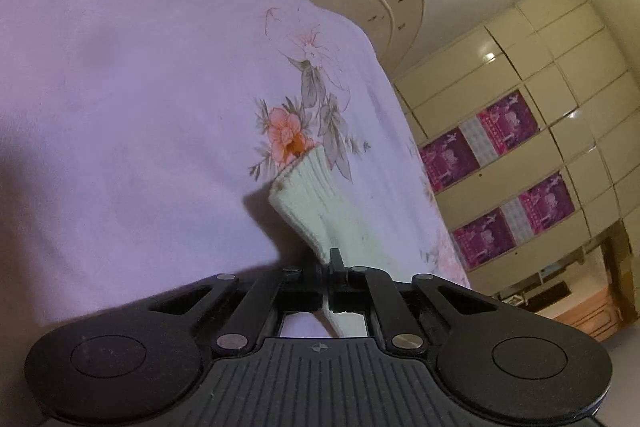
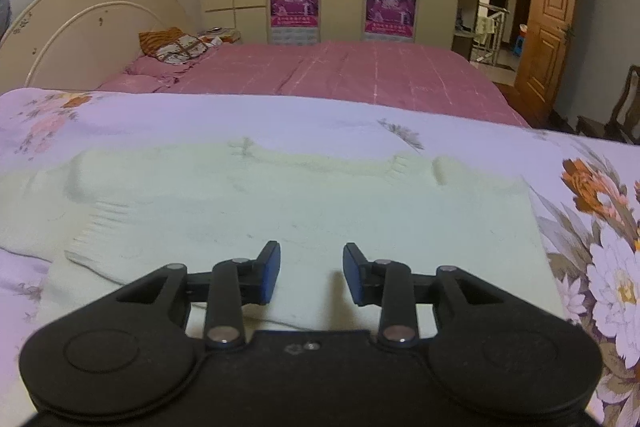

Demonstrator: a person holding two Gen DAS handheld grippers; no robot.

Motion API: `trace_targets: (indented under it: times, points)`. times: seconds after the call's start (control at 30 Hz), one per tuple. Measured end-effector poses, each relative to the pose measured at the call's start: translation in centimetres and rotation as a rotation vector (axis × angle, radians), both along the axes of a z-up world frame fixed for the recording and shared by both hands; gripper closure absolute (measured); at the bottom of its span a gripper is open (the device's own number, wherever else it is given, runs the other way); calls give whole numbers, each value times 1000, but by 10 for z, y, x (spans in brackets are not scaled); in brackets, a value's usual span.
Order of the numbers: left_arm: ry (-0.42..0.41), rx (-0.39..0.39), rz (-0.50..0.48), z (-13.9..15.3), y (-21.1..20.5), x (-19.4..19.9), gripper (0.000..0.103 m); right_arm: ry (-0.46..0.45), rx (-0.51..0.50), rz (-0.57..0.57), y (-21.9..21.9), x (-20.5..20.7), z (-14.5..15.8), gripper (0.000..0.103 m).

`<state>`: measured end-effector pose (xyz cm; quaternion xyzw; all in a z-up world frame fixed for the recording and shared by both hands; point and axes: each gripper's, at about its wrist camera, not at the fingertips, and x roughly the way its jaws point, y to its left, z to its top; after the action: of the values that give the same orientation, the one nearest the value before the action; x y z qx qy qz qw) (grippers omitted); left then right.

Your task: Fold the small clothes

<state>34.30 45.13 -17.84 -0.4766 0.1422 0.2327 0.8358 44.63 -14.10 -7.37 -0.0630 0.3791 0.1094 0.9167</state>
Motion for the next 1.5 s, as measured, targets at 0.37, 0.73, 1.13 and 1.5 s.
trace_targets:
  times: [0.37, 0.73, 1.13, 1.5]
  points:
    - [-33, 284, -167, 65, -68, 27, 100, 3, 21, -24, -17, -1, -1, 69]
    - [-32, 467, -566, 105, -250, 113, 100, -4, 90, -44, -42, -14, 5, 68]
    - [67, 595, -858, 106, -446, 146, 100, 12, 187, -103, -98, -31, 13, 66]
    - [76, 677, -979, 104, -489, 131, 44, 65, 332, -167, -132, -26, 7, 62]
